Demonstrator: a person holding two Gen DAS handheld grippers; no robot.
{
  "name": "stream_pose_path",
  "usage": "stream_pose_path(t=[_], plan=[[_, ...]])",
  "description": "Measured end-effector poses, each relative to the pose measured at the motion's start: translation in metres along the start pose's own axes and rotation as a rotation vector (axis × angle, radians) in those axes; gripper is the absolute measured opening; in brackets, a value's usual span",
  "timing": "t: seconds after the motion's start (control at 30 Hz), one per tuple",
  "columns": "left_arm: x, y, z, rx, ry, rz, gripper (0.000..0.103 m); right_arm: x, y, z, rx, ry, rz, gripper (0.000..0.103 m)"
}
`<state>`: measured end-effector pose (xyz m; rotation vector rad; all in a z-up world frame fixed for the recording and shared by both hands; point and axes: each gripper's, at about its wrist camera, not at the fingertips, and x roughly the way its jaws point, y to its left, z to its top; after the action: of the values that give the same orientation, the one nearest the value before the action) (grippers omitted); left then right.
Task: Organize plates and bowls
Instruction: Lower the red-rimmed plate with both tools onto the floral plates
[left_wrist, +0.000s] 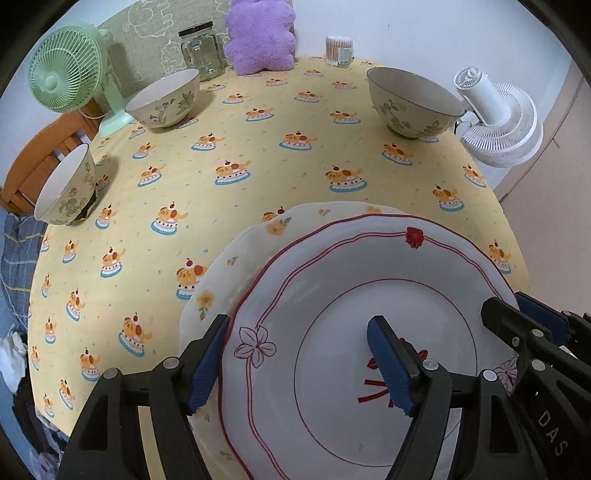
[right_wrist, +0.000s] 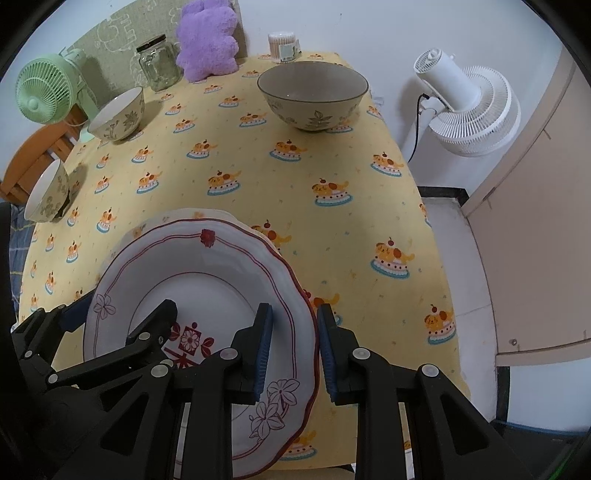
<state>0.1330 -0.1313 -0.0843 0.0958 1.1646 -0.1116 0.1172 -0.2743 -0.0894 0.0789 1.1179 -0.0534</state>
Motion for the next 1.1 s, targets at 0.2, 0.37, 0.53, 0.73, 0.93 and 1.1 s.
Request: stream_pose_path(t=[0.2, 0.37, 0.53, 0.73, 0.93, 1.1], plan=[[0.004, -0.008, -0.002, 0.034, 0.021, 0.070, 0.081, -0.002, 0.003, -0.001, -0.013, 0.003, 0.024, 0.022], [0.002, -0.002, -0.001, 0.006, 0.019, 0.045, 0.083, 0.000, 0.003, -0.001, -0.007, 0.006, 0.024, 0.022], [-0.002, 0.013, -0.002, -0.027, 0.021, 0.022, 0.083, 0.004, 0.009, 0.000, -0.008, 0.013, 0.037, 0.023], [-0.006, 0.028, -0.003, -0.050, 0.015, -0.021, 0.083, 0.009, 0.020, 0.003, -0.001, 0.024, 0.020, 0.025], [-0.006, 0.041, -0.004, -0.067, 0.020, -0.078, 0.083, 0.012, 0.028, 0.004, -0.005, 0.026, -0.037, 0.029], [-0.004, 0.046, -0.007, -0.078, 0.024, -0.094, 0.083, 0.013, 0.034, 0.005, -0.018, 0.018, -0.084, 0.032]])
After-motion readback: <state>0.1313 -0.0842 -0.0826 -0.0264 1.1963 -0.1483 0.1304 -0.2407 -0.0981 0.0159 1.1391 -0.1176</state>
